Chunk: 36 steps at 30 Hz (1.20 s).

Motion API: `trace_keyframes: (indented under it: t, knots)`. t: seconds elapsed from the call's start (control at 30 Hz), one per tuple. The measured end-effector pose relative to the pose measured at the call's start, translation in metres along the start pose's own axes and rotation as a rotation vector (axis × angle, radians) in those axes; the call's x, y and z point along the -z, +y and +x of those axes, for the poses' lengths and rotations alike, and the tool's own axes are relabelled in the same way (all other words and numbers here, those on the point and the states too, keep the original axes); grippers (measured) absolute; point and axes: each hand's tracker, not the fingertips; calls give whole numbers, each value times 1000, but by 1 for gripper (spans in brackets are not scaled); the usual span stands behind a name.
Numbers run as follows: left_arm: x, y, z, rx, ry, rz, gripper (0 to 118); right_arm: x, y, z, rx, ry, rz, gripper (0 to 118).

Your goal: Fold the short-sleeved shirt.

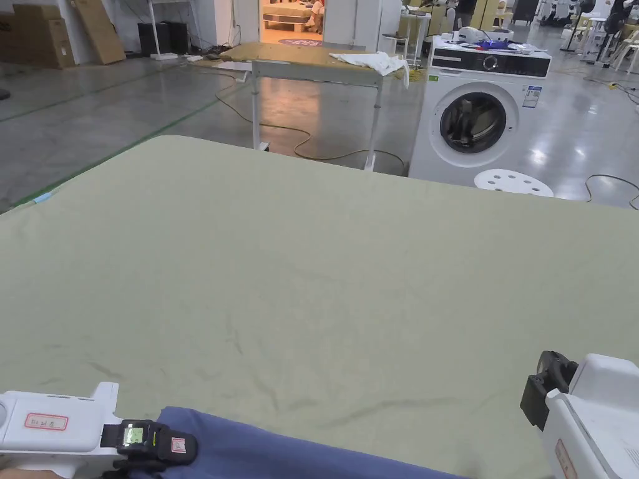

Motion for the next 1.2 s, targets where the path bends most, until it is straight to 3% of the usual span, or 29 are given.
trace_keyframes:
  t: [0.2,0.63,0.77,0.93,1.07,1.2]
  knots:
    - [-25,10,44,82,38,26,5,1,1,7,10,3,0,2]
    - [-102,18,100,230,453,114,5,4,2,19,20,14,3,2]
    - [-91,4,126,261,446,100,5,5,1,18,25,24,-1,2]
    - [-60,-9,162,291,327,69,5,4,1,18,23,32,1,2]
    - [-19,-20,189,289,222,-11,5,1,-1,20,23,30,-4,2]
    - [41,-32,204,338,228,-102,5,0,-6,25,30,18,-13,2]
